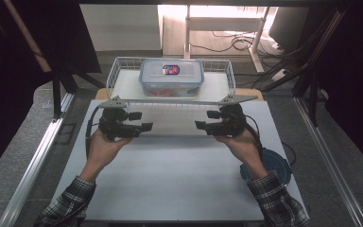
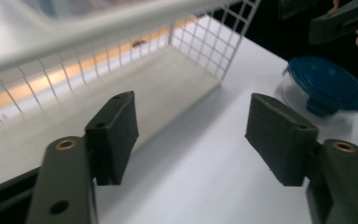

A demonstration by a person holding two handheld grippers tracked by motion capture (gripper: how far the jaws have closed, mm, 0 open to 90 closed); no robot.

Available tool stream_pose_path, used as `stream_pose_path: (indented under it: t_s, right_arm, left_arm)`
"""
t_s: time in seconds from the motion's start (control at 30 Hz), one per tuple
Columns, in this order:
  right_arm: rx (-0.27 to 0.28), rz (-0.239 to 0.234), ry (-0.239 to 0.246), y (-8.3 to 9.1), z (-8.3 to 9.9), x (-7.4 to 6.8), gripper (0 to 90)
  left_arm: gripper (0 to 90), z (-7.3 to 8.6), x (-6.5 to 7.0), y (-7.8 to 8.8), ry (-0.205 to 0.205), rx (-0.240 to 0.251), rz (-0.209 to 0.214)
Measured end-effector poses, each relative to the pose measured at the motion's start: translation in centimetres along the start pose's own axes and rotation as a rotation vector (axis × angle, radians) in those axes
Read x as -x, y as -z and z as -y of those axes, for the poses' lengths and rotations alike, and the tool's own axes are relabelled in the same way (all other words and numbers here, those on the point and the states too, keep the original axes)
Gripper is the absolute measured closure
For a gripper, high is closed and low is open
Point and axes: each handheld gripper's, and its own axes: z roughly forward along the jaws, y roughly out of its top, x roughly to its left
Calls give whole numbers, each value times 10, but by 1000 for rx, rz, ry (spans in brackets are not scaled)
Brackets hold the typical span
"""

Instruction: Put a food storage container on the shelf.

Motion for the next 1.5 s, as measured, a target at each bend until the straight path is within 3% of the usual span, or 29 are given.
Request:
stream_pose_path:
  t_s: [0.2, 0.37, 0.6, 0.77, 0.9, 1.13, 1.37, 1.5]
  right_arm:
    - [-3, -2, 43, 3, 24, -6, 236]
    - [-10, -3, 18, 5, 47, -4, 184]
    - [17, 6, -10, 14, 67, -6, 111]
    - [-3, 19, 24, 16, 76, -13, 70]
    - [-7, 12, 25, 17, 85, -19, 54]
    - [23, 7, 14, 22, 105, -32, 51]
    - [-4, 14, 30, 15, 127, -43, 52]
    - [-40, 8, 42, 9, 137, -46, 52]
  left_arm:
    - [252, 23, 9, -2, 14, -18, 18]
    - [206, 41, 16, -1, 33, -18, 33]
    - [147, 61, 28, 2, 25, -18, 29]
    - [114, 77, 34, 5, 25, -9, 34]
    - [91, 89, 38, 10, 11, -23, 7]
    - [80, 114, 41, 21, 9, 47, -20]
    - [58, 141, 46, 18, 7, 21, -57]
    - [58, 153, 50, 15, -16, 10, -91]
